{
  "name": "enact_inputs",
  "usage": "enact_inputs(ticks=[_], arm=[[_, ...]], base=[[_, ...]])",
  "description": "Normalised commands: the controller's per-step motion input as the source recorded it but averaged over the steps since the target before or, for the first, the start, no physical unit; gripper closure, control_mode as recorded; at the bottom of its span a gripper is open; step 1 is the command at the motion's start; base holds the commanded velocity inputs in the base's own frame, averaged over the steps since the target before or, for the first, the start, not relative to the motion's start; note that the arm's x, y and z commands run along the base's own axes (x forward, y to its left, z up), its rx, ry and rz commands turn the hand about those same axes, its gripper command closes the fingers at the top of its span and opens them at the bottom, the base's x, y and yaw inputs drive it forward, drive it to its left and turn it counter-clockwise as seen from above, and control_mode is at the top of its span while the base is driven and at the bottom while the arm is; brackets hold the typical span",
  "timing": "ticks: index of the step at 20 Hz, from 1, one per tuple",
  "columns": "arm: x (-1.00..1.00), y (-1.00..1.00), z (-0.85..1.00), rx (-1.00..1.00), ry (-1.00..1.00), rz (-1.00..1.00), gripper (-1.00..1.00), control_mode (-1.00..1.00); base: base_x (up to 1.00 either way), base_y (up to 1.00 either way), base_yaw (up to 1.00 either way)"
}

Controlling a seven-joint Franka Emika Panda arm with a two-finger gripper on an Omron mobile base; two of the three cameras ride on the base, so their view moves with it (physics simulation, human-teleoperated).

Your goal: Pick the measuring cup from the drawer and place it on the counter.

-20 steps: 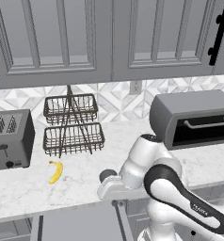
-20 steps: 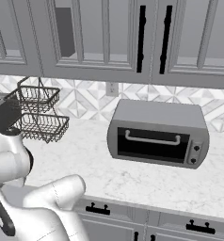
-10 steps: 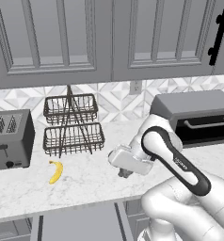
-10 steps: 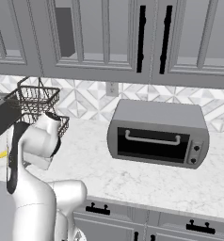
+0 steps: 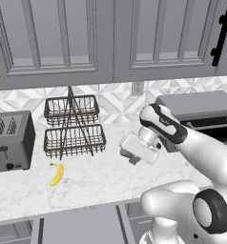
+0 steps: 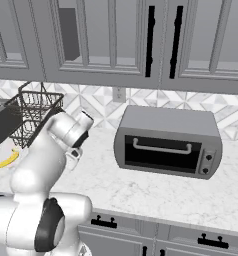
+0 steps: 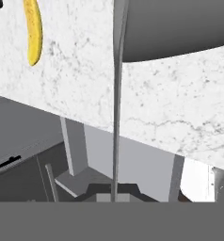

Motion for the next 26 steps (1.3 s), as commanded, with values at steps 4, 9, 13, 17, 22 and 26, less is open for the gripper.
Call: enact_inputs(ticks=[4, 9, 13, 17, 22, 26], arm=[[0.66, -0.11, -0.13, -0.09, 0.09, 0.06, 1.0, -1.0], [0.56, 0.0, -0.25, -0.2, 0.06, 0.01, 1.0, -1.0], [0.26, 0.0, -0.5, -0.27, 0.0, -0.01, 1.0, -1.0], [0.09, 0.0, -0.63, -0.3, -0.02, -0.03, 1.0, -1.0], [0.02, 0.0, -0.55, -0.21, -0.1, -0.01, 1.0, -1.0], [0.15, 0.0, -0.14, -0.06, -0.04, 0.0, 1.0, -1.0]], base=[[0.0, 0.0, 0.0], [0.0, 0.0, 0.0], [0.0, 0.0, 0.0], [0.0, 0.0, 0.0], [0.0, 0.0, 0.0], [0.0, 0.0, 0.0]])
